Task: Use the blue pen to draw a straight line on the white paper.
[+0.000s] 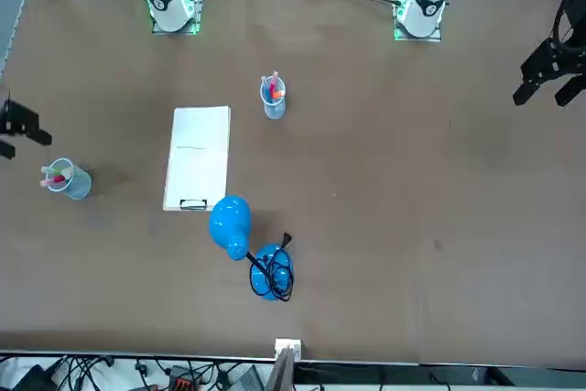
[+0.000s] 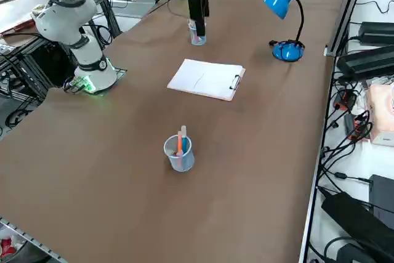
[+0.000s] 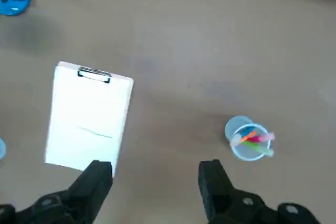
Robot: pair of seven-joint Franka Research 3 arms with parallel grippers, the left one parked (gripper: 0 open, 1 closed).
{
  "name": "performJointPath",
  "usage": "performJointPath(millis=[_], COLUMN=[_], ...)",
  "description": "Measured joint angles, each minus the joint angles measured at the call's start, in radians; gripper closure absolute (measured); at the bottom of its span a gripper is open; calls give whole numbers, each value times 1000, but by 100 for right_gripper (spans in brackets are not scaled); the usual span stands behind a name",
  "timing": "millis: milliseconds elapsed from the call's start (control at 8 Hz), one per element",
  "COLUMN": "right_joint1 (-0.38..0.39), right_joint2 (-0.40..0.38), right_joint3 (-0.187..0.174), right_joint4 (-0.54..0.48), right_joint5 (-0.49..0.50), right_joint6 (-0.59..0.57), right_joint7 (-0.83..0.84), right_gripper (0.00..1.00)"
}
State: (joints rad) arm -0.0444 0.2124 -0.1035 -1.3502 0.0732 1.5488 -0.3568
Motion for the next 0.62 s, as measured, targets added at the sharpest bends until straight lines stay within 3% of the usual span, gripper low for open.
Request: performJointPath(millis=[250,625], right_joint1=[22,68], right_joint2=[-51,-154], right_joint3=[0,11], right_joint4=[-23,-136], right_joint5=[0,-24], right_joint6=[-10,-11], right_joint7=[96,194], right_gripper=[0,0])
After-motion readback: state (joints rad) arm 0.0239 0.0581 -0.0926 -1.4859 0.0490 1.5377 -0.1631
